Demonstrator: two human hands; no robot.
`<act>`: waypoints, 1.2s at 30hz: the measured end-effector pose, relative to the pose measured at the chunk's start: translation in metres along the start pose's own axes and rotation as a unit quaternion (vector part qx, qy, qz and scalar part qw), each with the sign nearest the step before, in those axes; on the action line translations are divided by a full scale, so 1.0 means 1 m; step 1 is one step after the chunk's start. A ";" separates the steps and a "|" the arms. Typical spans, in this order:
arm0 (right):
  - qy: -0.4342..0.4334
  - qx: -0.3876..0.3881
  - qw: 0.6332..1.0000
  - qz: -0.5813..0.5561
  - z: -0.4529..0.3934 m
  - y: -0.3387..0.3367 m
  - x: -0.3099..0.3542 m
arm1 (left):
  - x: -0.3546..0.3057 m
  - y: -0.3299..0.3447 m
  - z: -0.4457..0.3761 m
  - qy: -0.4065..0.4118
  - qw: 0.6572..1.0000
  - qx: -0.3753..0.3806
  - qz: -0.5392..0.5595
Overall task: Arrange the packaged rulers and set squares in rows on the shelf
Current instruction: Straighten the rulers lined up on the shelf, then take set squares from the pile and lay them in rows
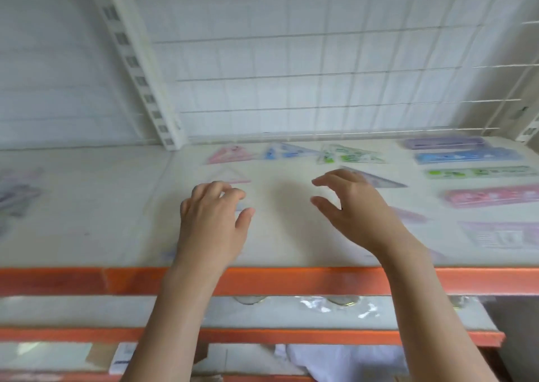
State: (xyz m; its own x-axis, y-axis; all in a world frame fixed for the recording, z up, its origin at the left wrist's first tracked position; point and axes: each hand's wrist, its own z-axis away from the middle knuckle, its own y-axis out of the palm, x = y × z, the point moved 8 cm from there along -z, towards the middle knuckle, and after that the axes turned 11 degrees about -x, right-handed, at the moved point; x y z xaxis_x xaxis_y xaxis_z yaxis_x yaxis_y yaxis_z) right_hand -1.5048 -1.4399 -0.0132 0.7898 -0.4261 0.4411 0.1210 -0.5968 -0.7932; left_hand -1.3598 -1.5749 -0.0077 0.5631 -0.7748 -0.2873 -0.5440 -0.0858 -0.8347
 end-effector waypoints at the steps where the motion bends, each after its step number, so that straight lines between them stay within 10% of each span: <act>1: 0.000 0.003 1.000 -0.002 -0.002 0.011 0.017 | 0.022 -0.009 0.002 -0.003 1.000 0.000 -0.005; 14: -0.025 0.063 0.997 -0.023 -0.010 0.123 0.186 | 0.218 -0.057 0.034 -0.079 0.991 0.094 -0.046; 36: -0.118 0.137 0.979 -0.093 -0.049 0.228 0.337 | 0.367 -0.112 0.032 -0.140 0.989 -0.026 -0.033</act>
State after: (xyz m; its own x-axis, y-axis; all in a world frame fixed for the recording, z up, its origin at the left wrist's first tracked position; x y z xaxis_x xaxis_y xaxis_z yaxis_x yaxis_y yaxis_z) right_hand -1.2411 -1.7529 -0.0248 0.8520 -0.1396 0.5045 0.4063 -0.4313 -0.8055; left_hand -1.0724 -1.8290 -0.0350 0.7452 -0.5626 -0.3580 -0.5274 -0.1686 -0.8327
